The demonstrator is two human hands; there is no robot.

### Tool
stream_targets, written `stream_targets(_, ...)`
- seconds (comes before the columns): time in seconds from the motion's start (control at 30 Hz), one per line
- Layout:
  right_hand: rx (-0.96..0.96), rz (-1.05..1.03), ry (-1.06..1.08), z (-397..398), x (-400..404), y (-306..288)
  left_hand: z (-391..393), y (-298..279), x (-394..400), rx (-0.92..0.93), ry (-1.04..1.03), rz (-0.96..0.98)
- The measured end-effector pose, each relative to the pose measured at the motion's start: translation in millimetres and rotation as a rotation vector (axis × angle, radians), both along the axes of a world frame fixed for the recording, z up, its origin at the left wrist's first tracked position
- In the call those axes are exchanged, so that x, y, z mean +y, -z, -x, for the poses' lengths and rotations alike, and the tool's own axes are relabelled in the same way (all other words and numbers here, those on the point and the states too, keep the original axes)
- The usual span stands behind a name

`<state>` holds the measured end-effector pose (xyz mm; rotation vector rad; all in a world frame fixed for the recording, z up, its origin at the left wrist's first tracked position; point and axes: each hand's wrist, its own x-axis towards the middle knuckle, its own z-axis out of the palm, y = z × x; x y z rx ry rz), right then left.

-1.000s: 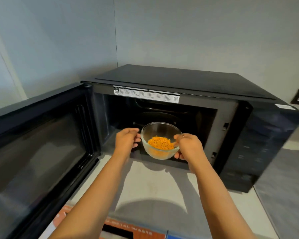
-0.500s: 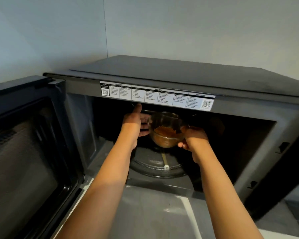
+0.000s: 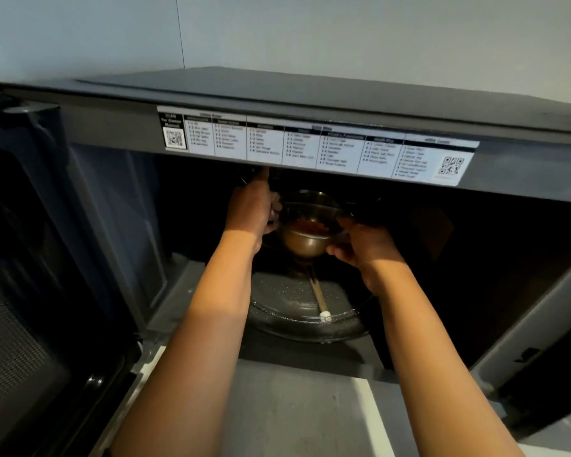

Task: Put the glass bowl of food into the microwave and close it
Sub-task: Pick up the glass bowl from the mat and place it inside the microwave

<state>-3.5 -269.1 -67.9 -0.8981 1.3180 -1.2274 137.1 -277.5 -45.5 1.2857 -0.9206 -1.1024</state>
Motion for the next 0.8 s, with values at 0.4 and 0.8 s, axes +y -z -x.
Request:
stream_targets(0.4,0.025,0.005,-0.041,4,-4,6,4,2,-11,-0.022,0.052,-0.086)
stream_targets(0.8,0.056,0.019,-0.031,2,-5,10,2,8,-13,-0.033,0.077,-0.094)
